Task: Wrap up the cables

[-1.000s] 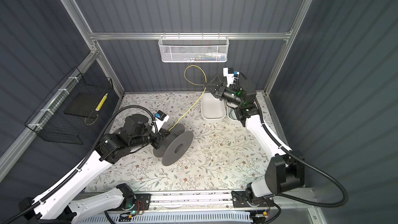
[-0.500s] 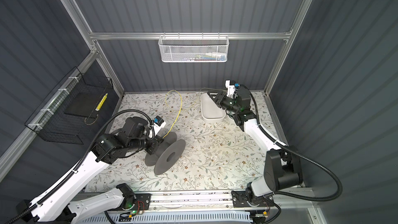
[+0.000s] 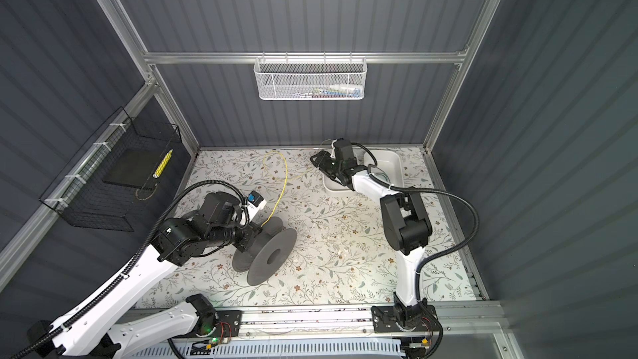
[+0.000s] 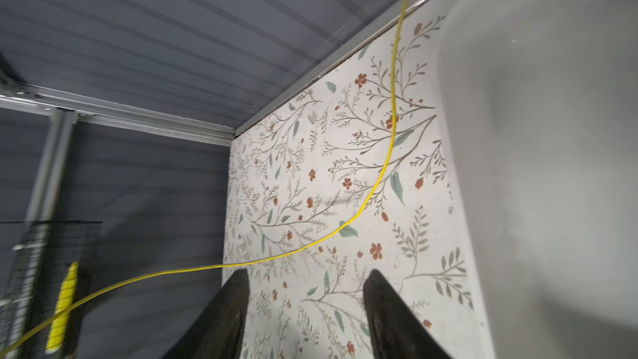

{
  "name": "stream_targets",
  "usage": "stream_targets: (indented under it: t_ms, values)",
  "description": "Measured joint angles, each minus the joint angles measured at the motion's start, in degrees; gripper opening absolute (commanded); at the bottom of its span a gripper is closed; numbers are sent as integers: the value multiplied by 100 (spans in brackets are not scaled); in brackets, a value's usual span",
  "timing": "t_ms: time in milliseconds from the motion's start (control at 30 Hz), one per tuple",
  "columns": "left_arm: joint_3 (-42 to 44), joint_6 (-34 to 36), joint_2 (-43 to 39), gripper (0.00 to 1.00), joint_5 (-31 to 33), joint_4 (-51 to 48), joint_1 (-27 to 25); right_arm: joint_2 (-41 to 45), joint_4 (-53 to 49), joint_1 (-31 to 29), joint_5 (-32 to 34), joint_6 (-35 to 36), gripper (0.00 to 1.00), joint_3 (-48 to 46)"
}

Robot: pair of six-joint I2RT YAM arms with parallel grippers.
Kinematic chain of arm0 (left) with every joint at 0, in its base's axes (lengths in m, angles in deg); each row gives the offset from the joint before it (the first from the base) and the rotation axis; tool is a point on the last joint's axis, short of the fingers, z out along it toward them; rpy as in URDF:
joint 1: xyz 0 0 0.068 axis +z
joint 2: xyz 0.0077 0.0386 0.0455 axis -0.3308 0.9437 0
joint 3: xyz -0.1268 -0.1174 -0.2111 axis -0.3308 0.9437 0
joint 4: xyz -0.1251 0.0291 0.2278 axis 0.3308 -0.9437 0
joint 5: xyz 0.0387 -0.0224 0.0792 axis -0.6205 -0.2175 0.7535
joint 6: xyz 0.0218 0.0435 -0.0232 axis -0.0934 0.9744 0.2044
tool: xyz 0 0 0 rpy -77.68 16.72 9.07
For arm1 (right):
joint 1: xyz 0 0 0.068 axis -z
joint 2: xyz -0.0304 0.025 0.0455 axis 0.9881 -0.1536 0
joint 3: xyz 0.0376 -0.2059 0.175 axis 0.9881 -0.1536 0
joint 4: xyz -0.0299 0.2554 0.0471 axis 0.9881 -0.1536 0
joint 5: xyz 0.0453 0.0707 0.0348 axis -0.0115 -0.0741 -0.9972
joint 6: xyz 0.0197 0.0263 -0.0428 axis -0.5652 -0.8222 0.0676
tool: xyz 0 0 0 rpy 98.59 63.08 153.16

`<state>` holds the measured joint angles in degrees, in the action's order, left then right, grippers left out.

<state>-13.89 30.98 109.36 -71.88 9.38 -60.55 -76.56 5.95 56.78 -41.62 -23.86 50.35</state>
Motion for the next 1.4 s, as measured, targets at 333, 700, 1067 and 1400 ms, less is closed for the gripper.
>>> stream_targets:
  t_ms: [333, 700, 1067, 1400]
  values:
    - [155, -127, -238, 0, 4, 94, 2, -492, -684, -442, 1377, -269, 64, 420]
    - [219, -127, -286, 0, 4, 155, 0, -1565, -1307, -520, 1947, -570, 61, 1775]
    - [219, -125, -413, 0, 4, 149, 2, -2476, -1679, -498, 2013, -680, 33, 2990]
    - [216, -122, -463, 0, 50, 138, 0, -2468, -1735, -437, 1899, -518, 0, 3049]
